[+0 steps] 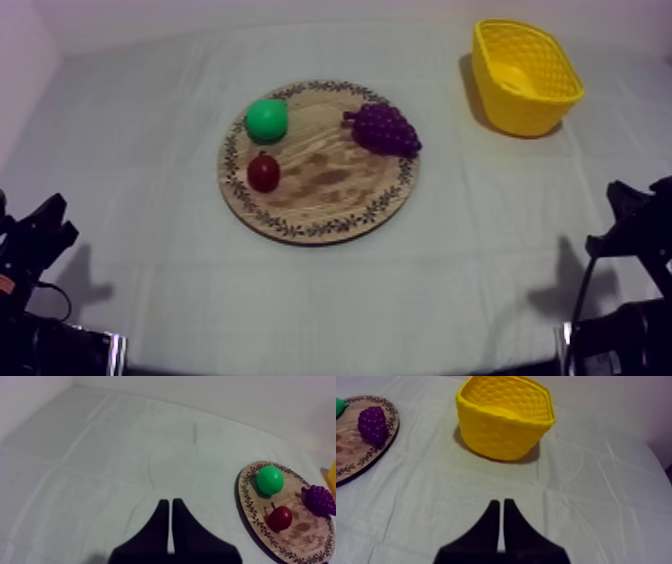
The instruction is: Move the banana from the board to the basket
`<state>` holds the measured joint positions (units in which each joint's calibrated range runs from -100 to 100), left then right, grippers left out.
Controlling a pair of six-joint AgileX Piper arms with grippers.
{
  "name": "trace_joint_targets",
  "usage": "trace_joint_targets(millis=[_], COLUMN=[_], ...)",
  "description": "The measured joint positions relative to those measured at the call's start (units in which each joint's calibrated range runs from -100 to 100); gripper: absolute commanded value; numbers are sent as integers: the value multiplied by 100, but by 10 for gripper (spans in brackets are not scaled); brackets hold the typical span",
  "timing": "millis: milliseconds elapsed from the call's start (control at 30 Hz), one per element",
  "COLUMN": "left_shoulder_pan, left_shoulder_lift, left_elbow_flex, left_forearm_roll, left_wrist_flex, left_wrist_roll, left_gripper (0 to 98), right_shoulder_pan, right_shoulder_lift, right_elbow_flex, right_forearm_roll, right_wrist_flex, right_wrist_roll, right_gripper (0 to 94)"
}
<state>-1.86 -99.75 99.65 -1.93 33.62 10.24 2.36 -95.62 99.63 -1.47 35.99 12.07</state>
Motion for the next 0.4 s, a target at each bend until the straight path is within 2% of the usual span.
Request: trace_joint_targets(millis=[400], left_shoulder_pan=[0], left_shoulder_lift=[0], left_elbow_flex=[0], left_forearm_roll=[0], left_wrist_flex=[-5], left_wrist_roll=[0], left_gripper=[0], right_shoulder_pan=[0], right_shoulder_lift=[0], right_elbow_flex=[0], right_forearm_roll=[0], right_wrist_flex=[0], right_wrist_roll=[-79], right_gripper=[3])
